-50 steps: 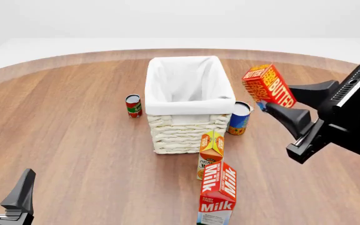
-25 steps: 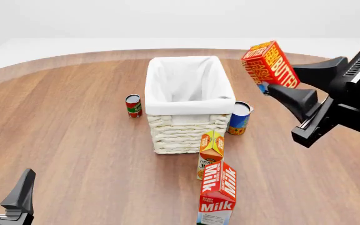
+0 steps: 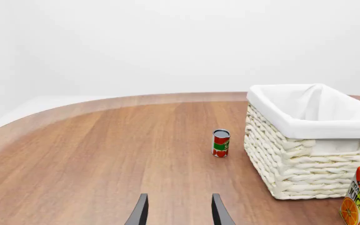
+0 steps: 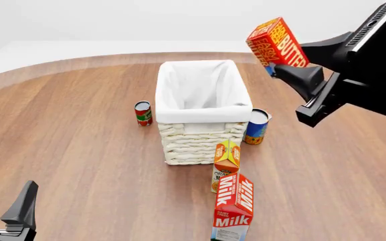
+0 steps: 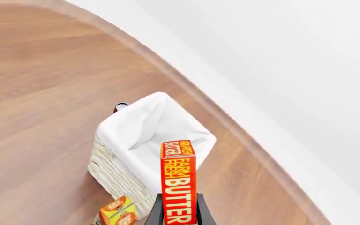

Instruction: Pick up the butter and put it in the basket.

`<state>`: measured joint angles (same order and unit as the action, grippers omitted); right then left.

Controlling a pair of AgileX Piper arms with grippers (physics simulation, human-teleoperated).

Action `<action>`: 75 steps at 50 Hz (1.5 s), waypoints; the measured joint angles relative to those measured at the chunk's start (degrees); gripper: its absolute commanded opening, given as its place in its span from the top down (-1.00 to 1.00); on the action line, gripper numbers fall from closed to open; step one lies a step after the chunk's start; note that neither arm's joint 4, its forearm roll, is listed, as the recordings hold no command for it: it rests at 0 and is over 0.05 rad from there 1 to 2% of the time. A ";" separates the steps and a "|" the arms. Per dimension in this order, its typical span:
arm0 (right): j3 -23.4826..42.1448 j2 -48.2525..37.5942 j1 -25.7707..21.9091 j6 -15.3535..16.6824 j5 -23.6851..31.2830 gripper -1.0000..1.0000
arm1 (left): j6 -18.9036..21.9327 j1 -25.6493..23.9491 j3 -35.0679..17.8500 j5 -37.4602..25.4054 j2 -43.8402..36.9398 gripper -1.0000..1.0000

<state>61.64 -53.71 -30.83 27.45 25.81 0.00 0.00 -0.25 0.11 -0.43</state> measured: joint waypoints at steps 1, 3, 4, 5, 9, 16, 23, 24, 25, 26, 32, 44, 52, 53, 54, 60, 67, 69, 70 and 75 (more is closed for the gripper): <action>0.33 -0.42 0.07 0.07 -0.16 1.00 | 0.00 0.00 0.00 0.00 0.00 -1.00; 1.07 -1.27 0.19 0.20 -0.43 1.00 | 0.00 0.00 0.00 0.00 0.00 -1.00; 1.46 -1.71 0.25 0.25 -0.58 1.00 | 0.00 0.00 0.00 0.00 0.00 -1.00; 1.82 -2.11 0.30 0.30 -0.71 1.00 | 0.00 0.00 0.00 0.00 0.00 -1.00; 3.13 -3.74 0.48 0.53 -1.48 1.00 | 0.00 0.00 0.00 0.00 0.00 -1.00; 5.63 -6.06 0.49 1.00 -1.76 1.00 | 0.00 0.00 0.00 0.00 0.00 -1.00; 8.10 -7.67 0.15 1.43 -1.19 1.00 | 0.00 0.00 0.00 0.00 0.00 -1.00; 8.42 -7.90 0.10 1.48 -1.12 1.00 | 0.00 0.00 0.00 0.00 0.00 -1.00; 8.74 -8.14 0.05 1.55 -1.07 1.00 | 0.00 0.00 0.00 0.00 0.00 -1.00; 9.04 -8.39 0.01 1.61 -1.02 1.00 | 0.00 0.00 0.00 0.00 0.00 -1.00; 10.78 -9.98 -0.25 1.95 -0.80 1.00 | 0.00 0.00 0.00 0.00 0.00 -1.00; 14.13 -14.41 -0.29 3.03 -1.07 1.00 | 0.00 0.00 0.00 0.00 0.00 -1.00; 16.17 -17.73 0.02 3.75 -1.72 1.00 | 0.00 0.00 0.00 0.00 0.00 -1.00; 16.41 -18.13 0.06 3.84 -1.78 1.00 | 0.00 0.00 0.00 0.00 0.00 -1.00; 16.66 -18.52 0.09 3.91 -1.85 1.00 | 0.00 0.00 0.00 0.00 0.00 -1.00; 18.23 -20.71 0.23 4.35 -2.08 1.00 | 0.00 0.00 0.00 0.00 0.00 -1.00; 20.39 -22.94 0.21 4.82 -1.88 1.00 | 0.00 0.00 0.00 0.00 0.00 -1.00; 20.92 -23.50 0.15 4.96 -1.81 1.00 | 0.00 0.00 0.00 0.00 0.00 -1.00; 21.19 -23.78 0.12 5.03 -1.76 1.00 | 0.00 0.00 0.00 0.00 0.00 -1.00; 22.42 -25.10 -0.10 5.44 -1.43 1.00 | 0.00 0.00 0.00 0.00 0.00 -1.00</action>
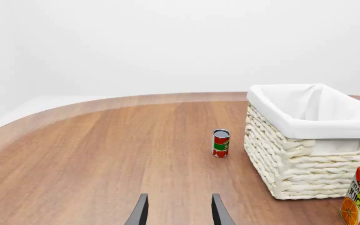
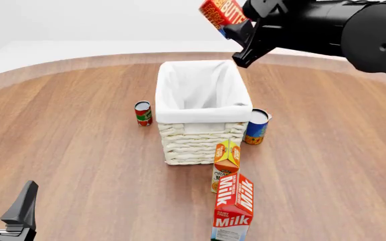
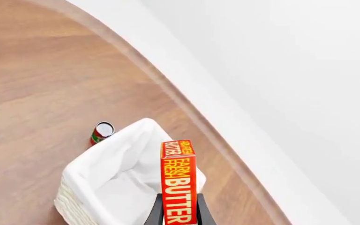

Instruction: Pick up the butter and put it in the basket.

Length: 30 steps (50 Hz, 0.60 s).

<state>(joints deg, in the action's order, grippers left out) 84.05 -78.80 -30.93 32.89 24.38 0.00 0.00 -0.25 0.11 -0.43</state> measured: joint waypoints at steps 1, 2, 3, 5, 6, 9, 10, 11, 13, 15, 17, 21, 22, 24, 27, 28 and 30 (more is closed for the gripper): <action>0.26 -0.26 -0.06 0.08 0.10 1.00 | 0.00 0.00 0.00 0.00 0.00 -1.00; 0.49 -0.50 -0.11 0.14 0.19 1.00 | 0.00 0.00 0.00 0.00 0.00 -1.00; 0.77 -0.76 -0.15 0.23 0.31 1.00 | 0.00 0.00 0.00 0.00 0.00 -1.00; 1.37 -1.30 -0.23 0.43 0.57 1.00 | 0.00 0.00 0.00 0.00 0.00 -1.00; 1.67 -1.58 -0.26 0.54 0.70 1.00 | 0.00 0.00 0.00 0.00 0.00 -1.00; 2.54 -2.44 -0.34 0.91 1.12 1.00 | 0.00 0.00 0.00 0.00 0.00 -1.00; 2.82 -2.74 -0.36 1.07 1.25 1.00 | 0.00 0.00 0.00 0.00 0.00 -1.00; 3.11 -3.03 -0.38 1.20 1.39 1.00 | 0.00 0.00 0.00 0.00 0.00 -1.00; 3.73 -3.60 -0.43 1.44 1.73 1.00 | 0.00 0.00 0.00 0.00 0.00 -1.00; 4.36 -4.14 -0.50 1.68 2.10 1.00 | 0.00 0.00 0.00 0.00 0.00 -1.00; 4.96 -4.65 -0.56 1.94 2.48 1.00 | 0.00 0.00 0.00 0.00 0.00 -1.00; 6.10 -5.59 -0.67 2.45 3.23 1.00 | 0.00 0.00 0.00 0.00 0.00 -1.00; 6.37 -5.81 -0.69 2.58 3.41 1.00 | 0.00 0.00 0.00 0.00 0.00 -1.00; 6.95 -6.25 -0.72 2.84 3.81 1.00 | 0.00 0.00 0.00 0.00 0.00 -1.00; 7.75 -6.85 -0.77 3.21 4.40 1.00 | 0.00 0.00 0.00 0.00 0.00 -1.00; 8.04 -7.05 -0.79 3.31 4.64 1.00 | 0.00 0.00 0.00 0.00 0.00 -1.00; 8.53 -7.39 -0.84 3.53 5.06 1.00 | 0.00 0.00 0.00 0.00 0.00 -1.00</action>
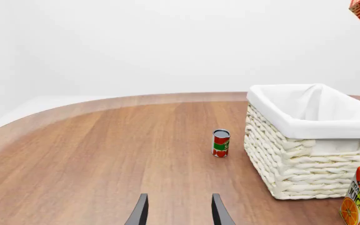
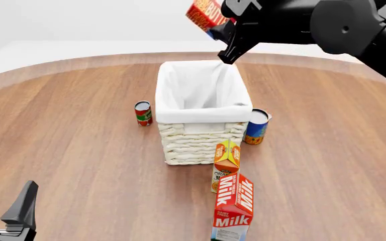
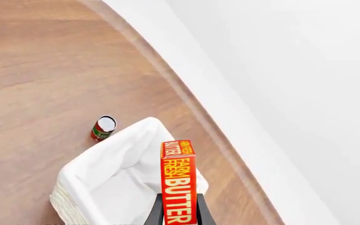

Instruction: Pick up the butter and put it in the basket.

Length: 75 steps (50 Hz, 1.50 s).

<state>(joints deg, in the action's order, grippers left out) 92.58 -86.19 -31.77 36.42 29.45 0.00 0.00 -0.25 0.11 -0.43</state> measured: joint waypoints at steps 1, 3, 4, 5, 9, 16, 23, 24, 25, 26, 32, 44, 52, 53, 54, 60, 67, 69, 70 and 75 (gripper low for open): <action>0.27 -0.17 -0.02 0.10 0.22 1.00 | 0.00 0.00 0.00 0.00 0.00 -1.00; 0.77 -0.49 -0.08 0.28 0.72 1.00 | 0.00 0.00 0.00 0.00 0.00 -1.00; 0.98 -0.63 -0.12 0.36 0.96 1.00 | 0.00 0.00 0.00 0.00 0.00 -1.00; 1.21 -0.76 -0.15 0.45 1.21 1.00 | 0.00 0.00 0.00 0.00 0.00 -1.00; 2.02 -1.28 -0.28 0.83 2.22 1.00 | 0.00 0.00 0.00 0.00 0.00 -1.00; 3.15 -2.15 -0.45 1.48 3.83 1.00 | 0.00 0.00 0.00 0.00 0.00 -1.00; 4.03 -3.08 -0.57 2.07 5.30 1.00 | 0.00 0.00 0.00 0.00 0.00 -1.00; 4.16 -3.23 -0.58 2.16 5.50 1.00 | 0.00 0.00 0.00 0.00 0.00 -1.00; 4.30 -3.38 -0.58 2.24 5.68 1.00 | 0.00 0.00 0.00 0.00 0.00 -1.00; 4.46 -3.54 -0.58 2.33 5.87 1.00 | 0.00 0.00 0.00 0.00 0.00 -1.00; 5.48 -4.38 -0.54 2.89 7.00 1.00 | 0.00 0.00 0.00 0.00 0.00 -1.00; 7.90 -5.85 -0.48 4.11 9.41 1.00 | 0.00 0.00 0.00 0.00 0.00 -1.00; 10.05 -6.96 -0.47 4.74 11.07 1.00 | 0.00 0.00 0.00 0.00 0.00 -1.00; 10.34 -7.11 -0.47 4.82 11.26 1.00 | 0.00 0.00 0.00 0.00 0.00 -1.00; 10.62 -7.26 -0.47 4.90 11.43 1.00 | 0.00 0.00 0.00 0.00 0.00 -1.00; 12.21 -8.18 -0.50 5.34 12.39 1.00 | 0.00 0.00 0.00 0.00 0.00 -1.00; 13.90 -9.20 -0.64 5.82 13.39 1.00 | 0.00 0.00 0.00 0.00 0.00 -1.00; 14.22 -9.46 -0.71 5.94 13.59 1.00 | 0.00 0.00 0.00 0.00 0.00 -1.00; 14.38 -9.60 -0.74 5.99 13.69 1.00 | 0.00 0.00 0.00 0.00 0.00 -1.00; 15.00 -10.30 -0.93 6.18 14.12 1.00 | 0.00 0.00 0.00 0.00 0.00 -1.00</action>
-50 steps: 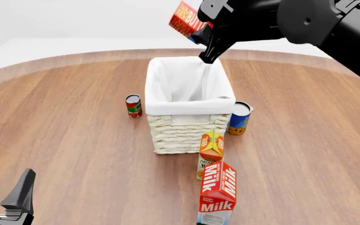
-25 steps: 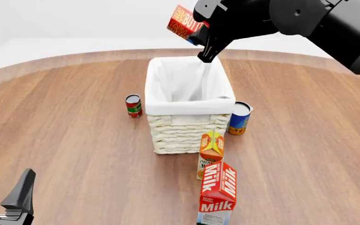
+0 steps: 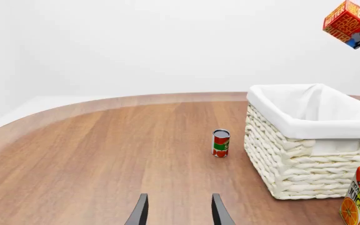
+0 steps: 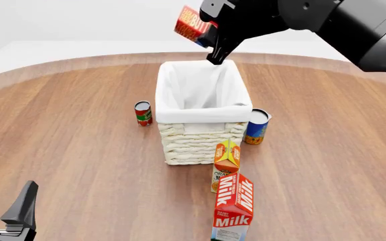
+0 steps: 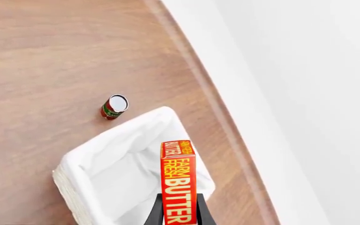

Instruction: Pick up the butter and put it in the basket.

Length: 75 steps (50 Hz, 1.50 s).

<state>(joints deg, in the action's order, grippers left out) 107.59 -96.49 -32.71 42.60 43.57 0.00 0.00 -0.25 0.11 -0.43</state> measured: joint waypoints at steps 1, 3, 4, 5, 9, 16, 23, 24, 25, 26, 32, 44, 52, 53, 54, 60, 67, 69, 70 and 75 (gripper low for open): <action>0.14 -0.13 -0.08 -0.05 0.12 1.00 | 0.00 0.00 0.00 0.00 0.00 -1.00; 0.36 -0.31 -0.31 -0.17 0.36 1.00 | 0.00 0.00 0.00 0.00 0.00 -1.00; 0.55 -0.40 -0.48 -0.37 0.55 1.00 | 0.00 0.00 0.00 0.00 0.00 -1.00; 0.75 -0.48 -0.65 -0.54 0.73 1.00 | 0.00 0.00 0.00 0.00 0.00 -1.00; 1.28 -0.65 -1.35 -1.18 1.23 1.00 | 0.00 0.00 0.00 0.00 0.00 -1.00; 1.55 -0.96 -2.26 -1.81 1.60 1.00 | 0.00 0.00 0.00 0.00 0.00 -1.00; 1.74 -1.59 -2.68 -1.99 1.94 1.00 | 0.00 0.00 0.00 0.00 0.00 -1.00; 1.76 -1.70 -2.72 -2.00 1.98 1.00 | 0.00 0.00 0.00 0.00 0.00 -1.00; 1.77 -1.81 -2.75 -2.02 2.02 1.00 | 0.00 0.00 0.00 0.00 0.00 -1.00; 1.75 -1.92 -2.78 -2.02 2.03 1.00 | 0.00 0.00 0.00 0.00 0.00 -1.00; 1.49 -2.65 -2.76 -1.88 2.10 1.00 | 0.00 0.00 0.00 0.00 0.00 -1.00; 0.50 -3.80 -2.63 -1.43 1.83 1.00 | 0.00 0.00 0.00 0.00 0.00 -1.00; -0.04 -4.35 -2.42 -1.06 1.70 1.00 | 0.00 0.00 0.00 0.00 0.00 -1.00; -0.13 -4.41 -2.39 -0.99 1.68 1.00 | 0.00 0.00 0.00 0.00 0.00 -1.00; -0.20 -4.47 -2.35 -0.93 1.67 1.00 | 0.00 0.00 0.00 0.00 0.00 -1.00; -0.43 -4.76 -2.15 -0.60 1.95 1.00 | 0.00 0.00 0.00 0.00 0.00 -1.00; -0.54 -5.11 -1.88 -0.16 2.59 1.00 | 0.00 0.00 0.00 0.00 0.00 -1.00; -0.60 -5.17 -1.84 -0.06 2.73 1.00 | 0.00 0.00 0.00 0.00 0.00 -1.00; -0.61 -5.21 -1.82 0.01 2.79 1.00 | 0.00 0.00 0.00 0.00 0.00 -1.00; -0.69 -5.35 -1.70 0.31 3.03 1.00 | 0.00 0.00 0.00 0.00 0.00 -1.00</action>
<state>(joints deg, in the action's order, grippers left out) 106.90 -101.84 -34.40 42.92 46.60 0.00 0.00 -0.25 0.11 -0.43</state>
